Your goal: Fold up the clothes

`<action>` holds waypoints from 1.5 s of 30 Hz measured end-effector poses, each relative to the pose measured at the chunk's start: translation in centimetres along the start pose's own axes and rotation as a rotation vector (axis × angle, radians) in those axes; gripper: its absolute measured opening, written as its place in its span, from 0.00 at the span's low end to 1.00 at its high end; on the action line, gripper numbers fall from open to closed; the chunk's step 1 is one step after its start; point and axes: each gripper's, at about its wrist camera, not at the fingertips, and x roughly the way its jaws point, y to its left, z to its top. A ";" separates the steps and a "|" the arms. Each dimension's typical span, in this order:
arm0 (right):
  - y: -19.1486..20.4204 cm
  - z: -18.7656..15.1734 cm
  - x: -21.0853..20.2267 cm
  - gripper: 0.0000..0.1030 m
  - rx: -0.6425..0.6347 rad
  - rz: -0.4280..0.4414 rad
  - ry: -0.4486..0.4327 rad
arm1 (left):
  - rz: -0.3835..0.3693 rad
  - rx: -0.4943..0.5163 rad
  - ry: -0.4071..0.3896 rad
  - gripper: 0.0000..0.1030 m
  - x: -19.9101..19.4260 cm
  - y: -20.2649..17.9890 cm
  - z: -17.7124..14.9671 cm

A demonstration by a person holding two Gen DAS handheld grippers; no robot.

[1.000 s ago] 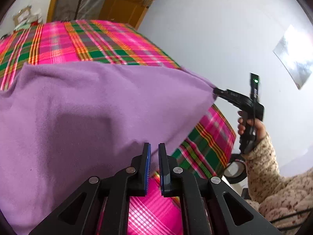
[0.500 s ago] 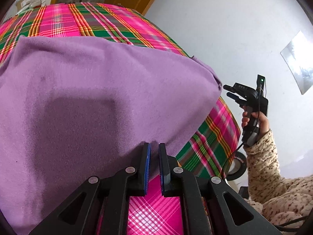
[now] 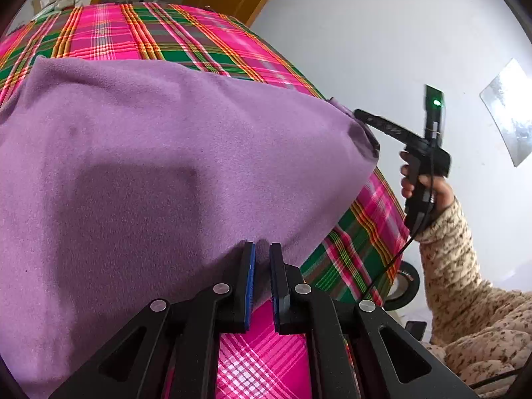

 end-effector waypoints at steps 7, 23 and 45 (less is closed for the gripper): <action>1.2 0.5 2.5 0.27 -0.058 -0.086 0.075 | -0.011 -0.012 0.000 0.08 0.1 0.2 0.0; -10.5 0.6 -3.1 0.04 0.381 -0.124 -0.116 | -0.009 -0.016 -0.004 0.08 0.0 0.3 0.0; -10.9 -0.9 3.0 0.26 0.508 0.189 0.074 | -0.010 -0.035 -0.006 0.08 0.0 0.7 0.5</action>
